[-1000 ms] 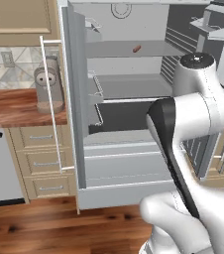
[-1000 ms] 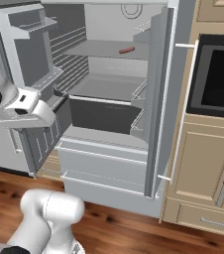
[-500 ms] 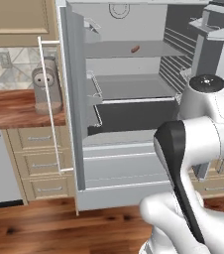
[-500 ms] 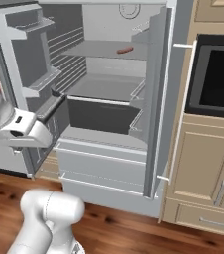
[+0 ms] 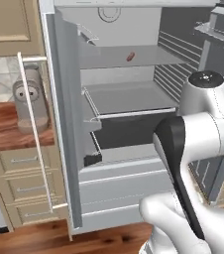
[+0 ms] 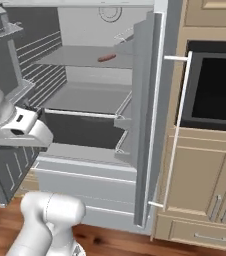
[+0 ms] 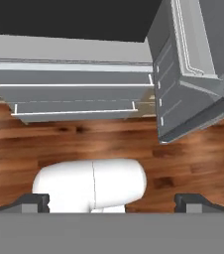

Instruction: Move the hot dog bun to the plate on the dining table and place the condiment next to that plate. Then navigate to the fridge and take the sausage and place it on the plate as well.

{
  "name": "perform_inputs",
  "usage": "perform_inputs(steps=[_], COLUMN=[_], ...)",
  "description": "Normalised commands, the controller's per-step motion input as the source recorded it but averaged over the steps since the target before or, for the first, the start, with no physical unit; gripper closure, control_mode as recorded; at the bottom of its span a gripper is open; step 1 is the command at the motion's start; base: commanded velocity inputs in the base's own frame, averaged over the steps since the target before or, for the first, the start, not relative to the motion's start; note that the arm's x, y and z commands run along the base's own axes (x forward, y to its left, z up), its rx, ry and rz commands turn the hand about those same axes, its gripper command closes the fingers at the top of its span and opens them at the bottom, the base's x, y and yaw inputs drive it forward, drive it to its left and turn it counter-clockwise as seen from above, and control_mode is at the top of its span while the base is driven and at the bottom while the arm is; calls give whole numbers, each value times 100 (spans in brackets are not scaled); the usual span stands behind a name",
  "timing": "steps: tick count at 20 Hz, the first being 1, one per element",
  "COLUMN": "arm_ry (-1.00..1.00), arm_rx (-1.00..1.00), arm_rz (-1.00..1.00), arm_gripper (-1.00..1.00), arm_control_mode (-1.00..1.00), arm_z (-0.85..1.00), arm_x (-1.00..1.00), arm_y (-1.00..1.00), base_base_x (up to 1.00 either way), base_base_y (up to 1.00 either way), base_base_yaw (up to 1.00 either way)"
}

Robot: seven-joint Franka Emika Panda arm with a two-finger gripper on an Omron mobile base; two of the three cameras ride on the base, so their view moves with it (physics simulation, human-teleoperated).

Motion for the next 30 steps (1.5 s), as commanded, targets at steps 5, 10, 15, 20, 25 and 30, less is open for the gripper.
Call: perform_inputs(steps=[5, 10, 15, 20, 25, 30], arm_ry=[0, 0, 0, 0, -17, -46], arm_rx=[0, 0, 0, 0, 16, 5], arm_rz=[0, 0, 0, 0, 0, -1], arm_gripper=[-100, -100, -100, -100, -100, -100], arm_control_mode=[100, 100, 100, 100, -100, -100], arm_z=[0, 0, 0, 0, 46, 63], arm_x=[0, 0, 0, 0, -1, -4], arm_y=[0, 0, 0, 0, -31, -36], base_base_x=[50, 64, 66, 65, 0, 0], base_base_y=[49, 14, -10, -5, 0, 0], base_base_yaw=[-24, -16, -3, 0, 0, 0])
